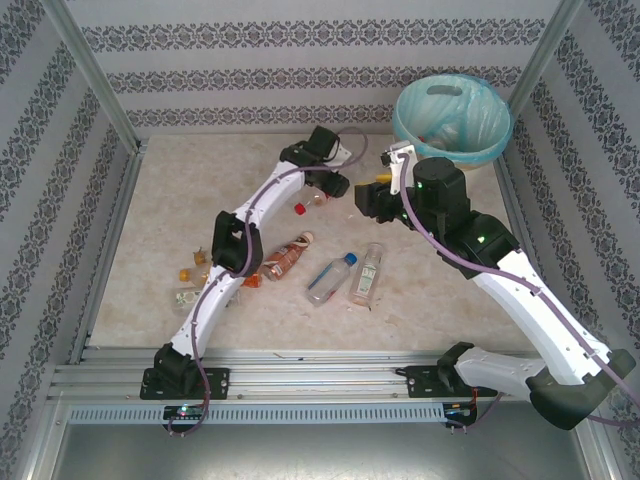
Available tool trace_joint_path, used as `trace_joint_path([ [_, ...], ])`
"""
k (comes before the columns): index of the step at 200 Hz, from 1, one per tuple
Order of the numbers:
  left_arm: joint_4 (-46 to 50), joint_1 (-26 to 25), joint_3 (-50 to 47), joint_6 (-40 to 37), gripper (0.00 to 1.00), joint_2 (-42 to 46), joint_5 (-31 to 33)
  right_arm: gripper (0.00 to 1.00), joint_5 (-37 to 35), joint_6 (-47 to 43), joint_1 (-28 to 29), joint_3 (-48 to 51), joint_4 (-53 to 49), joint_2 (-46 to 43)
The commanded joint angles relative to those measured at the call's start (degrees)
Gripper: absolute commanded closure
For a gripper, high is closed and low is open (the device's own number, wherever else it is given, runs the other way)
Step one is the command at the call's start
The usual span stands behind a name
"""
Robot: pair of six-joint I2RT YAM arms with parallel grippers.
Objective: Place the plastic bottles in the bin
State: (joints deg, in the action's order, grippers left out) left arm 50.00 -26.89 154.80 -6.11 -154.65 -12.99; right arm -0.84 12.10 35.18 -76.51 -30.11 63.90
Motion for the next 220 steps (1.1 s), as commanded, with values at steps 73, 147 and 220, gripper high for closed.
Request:
trace_joint_path([
  [73,-32.2,9.5,-38.3,34.3,0.53,45.1,-13.6,0.49,-2.4,1.5,3.8,-5.1,17.1,4.4],
  [147,-78.0,12.7,-69.2,83.9,0.53,62.2,-9.5,0.49,-4.2,-16.2,13.6,-1.5,39.3,10.5],
  [220,-80.0,12.7,-78.1,90.2,0.52,75.4,-2.3,0.47,-7.9,-31.2,16.6,6.2,59.3,13.8],
])
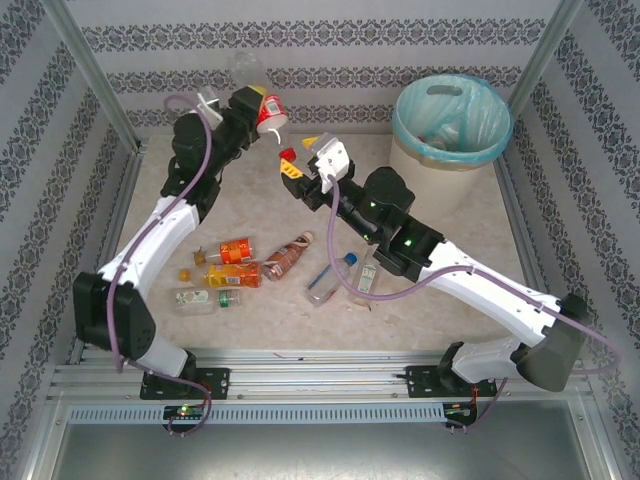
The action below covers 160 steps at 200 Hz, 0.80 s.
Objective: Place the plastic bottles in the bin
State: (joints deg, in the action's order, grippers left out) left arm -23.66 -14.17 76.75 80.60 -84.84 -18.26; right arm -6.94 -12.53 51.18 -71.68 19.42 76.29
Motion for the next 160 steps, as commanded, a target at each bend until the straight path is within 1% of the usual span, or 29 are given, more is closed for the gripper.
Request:
trace_joint_path([
  [1,-6.3,-0.1,0.0,3.4,0.52,5.7,3.0,0.47,-1.8,-6.6,0.6,1.4,9.8,1.4],
  [47,-6.5,-0.1,-1.2,4.5,0.52,8.8,3.6,0.45,2.6,-7.6,0.9,-0.9,12.4,4.6],
  [98,-6.0,-0.1,-1.7,4.4,0.52,10.1,3.9,0.44,2.1,-7.1,1.3,-3.8,14.9,7.6],
  [160,-5.9,-0.1,-1.7,4.7,0.52,10.4,4.1,0.5,1.4,-7.0,1.7,-4.0,17.5,8.8],
])
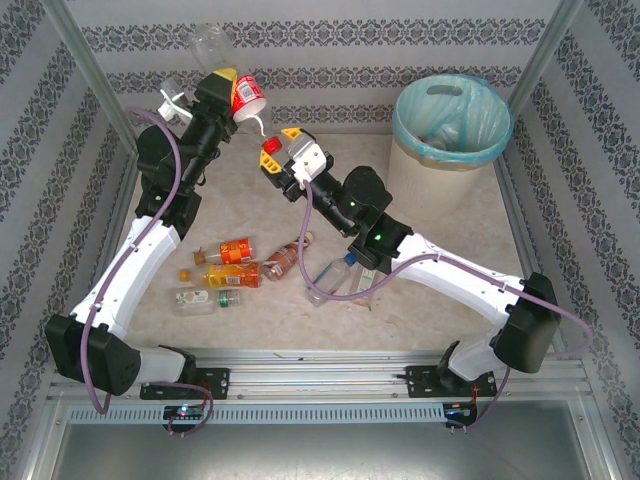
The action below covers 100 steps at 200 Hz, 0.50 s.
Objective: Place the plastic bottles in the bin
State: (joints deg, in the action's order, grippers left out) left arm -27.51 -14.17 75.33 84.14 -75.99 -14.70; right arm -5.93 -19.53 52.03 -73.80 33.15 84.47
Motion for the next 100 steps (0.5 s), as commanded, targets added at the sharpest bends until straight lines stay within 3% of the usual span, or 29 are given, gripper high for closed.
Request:
trace_joint_path([
  [1,-2.1,-0.1,-0.3,1.2,0.52,1.5,0.6,0.51,0.3,0.0,0.9,-1.9,3.8,0.6],
  [35,-2.6,-0.4,-0.5,2.2,0.52,1.4,1.0,0.57,-1.2,0.4,0.9,-2.1,4.9,1.1],
  [70,-2.6,-0.5,-0.5,2.0,0.51,1.2,1.3,0.78,-2.1,1.2,0.9,-2.0,5.6,0.9],
  [100,-2.6,-0.5,-0.9,1.5,0.45,1.2,2.2,0.89,-2.8,2.6,0.9,-1.6,4.0,-0.4],
])
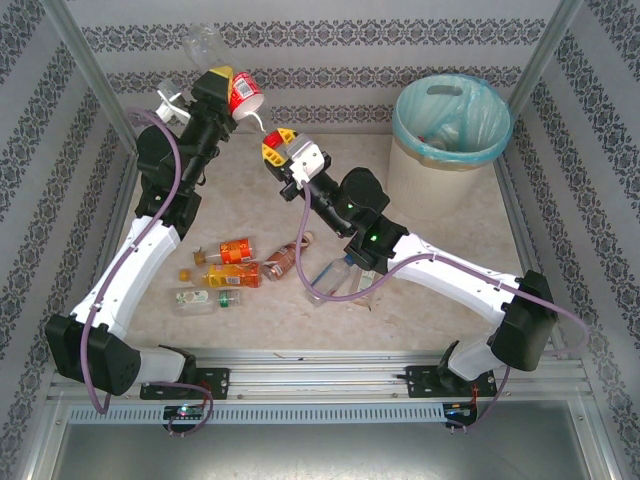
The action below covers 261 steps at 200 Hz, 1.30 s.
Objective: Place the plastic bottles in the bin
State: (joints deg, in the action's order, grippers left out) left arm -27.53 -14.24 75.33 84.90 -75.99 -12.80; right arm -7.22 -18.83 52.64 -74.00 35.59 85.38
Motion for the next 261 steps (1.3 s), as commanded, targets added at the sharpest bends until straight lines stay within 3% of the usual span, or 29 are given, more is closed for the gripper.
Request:
trace_joint_path([
  [1,-2.7,-0.4,-0.9,0.7,0.45,1.1,0.3,0.89,-1.5,1.9,0.2,-1.4,1.4,-1.4],
  [23,-2.7,-0.5,-0.8,-1.0,0.32,0.9,1.2,1.0,-2.9,3.6,0.3,-1.2,-1.7,-3.1],
  [39,-1.3,-0.4,0.6,-4.4,0.17,0.6,0.9,1.0,-5.5,5.1,0.3,-1.6,-6.1,-5.1],
  [59,1.9,0.1,3.0,-11.9,0.09,0.1,-0.7,1.0,-8.9,5.8,0.1,-3.6,-15.1,-8.5],
  [95,13.6,-0.2,7.3,-31.8,0.09,-1.7,-3.2,1.0,-12.7,10.8,-4.8,-12.5,-40.9,-14.3],
  [139,28.9,-2.9,17.8,-49.5,0.13,-8.5,-7.4,1.0,-11.4,22.0,-21.0,-28.6,-75.3,-15.1],
  [170,38.4,-7.7,23.0,-60.0,0.14,-12.9,-5.7,1.0,-9.2,25.8,-32.9,-41.3,-95.4,-10.1],
  [198,42.1,-12.5,25.4,-65.0,0.14,-15.9,-4.8,1.0,-6.0,27.5,-41.9,-52.7,-109.3,-2.5],
  [220,42.1,-14.6,25.7,-66.2,0.14,-16.8,-5.1,1.0,-5.1,28.0,-46.3,-57.5,-114.0,1.9],
  [261,42.4,-15.6,24.4,-67.1,0.14,-16.3,-4.2,1.0,-4.4,28.7,-49.8,-67.1,-122.2,12.2],
])
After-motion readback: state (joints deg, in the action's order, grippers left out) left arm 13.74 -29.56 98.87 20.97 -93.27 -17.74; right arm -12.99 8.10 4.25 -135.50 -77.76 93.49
